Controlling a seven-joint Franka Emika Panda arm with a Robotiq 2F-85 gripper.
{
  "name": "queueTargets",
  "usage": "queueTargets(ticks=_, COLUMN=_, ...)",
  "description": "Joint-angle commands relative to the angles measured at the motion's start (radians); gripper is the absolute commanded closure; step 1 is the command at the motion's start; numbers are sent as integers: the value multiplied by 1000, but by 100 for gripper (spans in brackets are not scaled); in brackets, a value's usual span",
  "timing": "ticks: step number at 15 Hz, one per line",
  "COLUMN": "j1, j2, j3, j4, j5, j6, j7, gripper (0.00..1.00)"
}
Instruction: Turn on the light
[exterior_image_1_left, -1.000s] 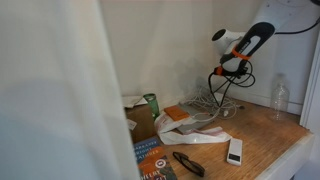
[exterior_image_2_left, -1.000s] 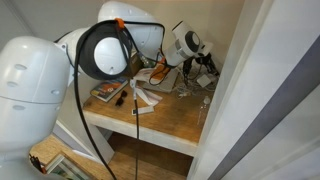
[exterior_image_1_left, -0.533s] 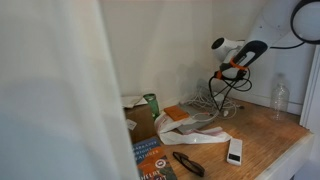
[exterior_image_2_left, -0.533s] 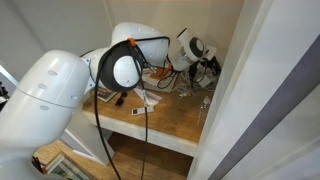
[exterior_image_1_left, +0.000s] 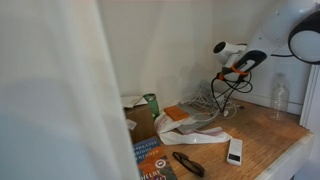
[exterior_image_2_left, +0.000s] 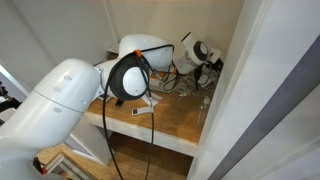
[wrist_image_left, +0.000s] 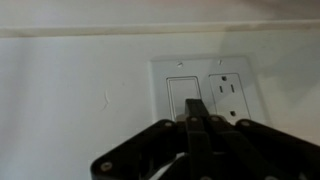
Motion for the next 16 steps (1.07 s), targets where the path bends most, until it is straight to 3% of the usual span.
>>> queueTargets(ticks=1, j1=-21, j2=59, j3=-13, j4=107, j5=10, j6=-28, j7=30, gripper=100)
queueTargets(ticks=4, j1=-23, j2=72, j3=-9, j4=128, j5=9, j6=-46, j7=31, gripper=100)
queueTargets(ticks=11, j1=-35, j2=-51, j3=170, j4=24, j5=127, j6=-151, j7=-260, gripper=99)
queueTargets(ticks=12, j1=-36, j2=-73, j3=195, j4=6, j5=141, j6=-163, j7=-313, gripper=74)
queueTargets(ticks=13, j1=-37, j2=-95, j3=220, j4=-11, j5=152, j6=-170, j7=-363, gripper=73)
queueTargets(ticks=16, j1=-44, j2=-168, j3=294, j4=-69, j5=179, j6=-188, j7=-512, gripper=55)
